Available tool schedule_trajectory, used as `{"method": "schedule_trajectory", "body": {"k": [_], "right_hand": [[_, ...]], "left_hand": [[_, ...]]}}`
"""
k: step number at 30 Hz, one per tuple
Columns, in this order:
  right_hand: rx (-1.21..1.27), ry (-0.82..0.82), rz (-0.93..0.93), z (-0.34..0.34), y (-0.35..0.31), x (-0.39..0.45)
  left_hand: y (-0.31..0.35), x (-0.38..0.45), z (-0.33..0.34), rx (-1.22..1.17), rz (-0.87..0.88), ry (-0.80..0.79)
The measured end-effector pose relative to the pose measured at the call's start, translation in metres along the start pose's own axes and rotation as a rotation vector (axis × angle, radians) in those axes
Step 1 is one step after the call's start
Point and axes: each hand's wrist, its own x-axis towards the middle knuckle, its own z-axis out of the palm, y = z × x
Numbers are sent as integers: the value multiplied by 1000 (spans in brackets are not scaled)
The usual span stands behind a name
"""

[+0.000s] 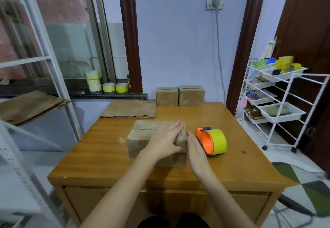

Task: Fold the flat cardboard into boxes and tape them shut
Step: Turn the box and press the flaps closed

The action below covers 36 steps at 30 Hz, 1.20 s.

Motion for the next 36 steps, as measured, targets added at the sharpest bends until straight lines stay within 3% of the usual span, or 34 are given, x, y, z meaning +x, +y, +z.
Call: {"method": "schedule_trajectory", "body": {"k": [2, 5, 10, 14, 19, 21, 23, 25, 27, 31, 36], "right_hand": [[-49, 11, -106, -4, -8, 4], [-264, -65, -215, -7, -15, 17], [-550, -117, -268, 1, -13, 22], [-697, -95, -290, 0, -19, 25], [-691, -123, -266, -5, -21, 24], [-648, -121, -252, -3, -20, 23], [-554, -110, -226, 1, -17, 23], [-386, -102, -177, 6, -13, 23], [-194, -95, -113, 10, -10, 20], [97, -31, -9, 19, -6, 15], [231, 21, 99, 27, -2, 15]], "left_hand": [[5, 0, 3, -12, -6, -18], [-1, -1, -5, -250, -78, -37], [-13, -8, -2, 178, -36, -51], [-28, -17, -3, 200, -115, -41], [-63, -39, -18, 161, -238, -14], [-75, -47, -23, -9, -275, 9], [-78, -54, -24, -430, -331, 80], [-76, -56, -18, -793, -371, 208], [-71, -58, -10, -992, -431, 348], [-68, -57, 1, -1204, -551, 517], [-65, -58, 10, -1315, -723, 475]]}}
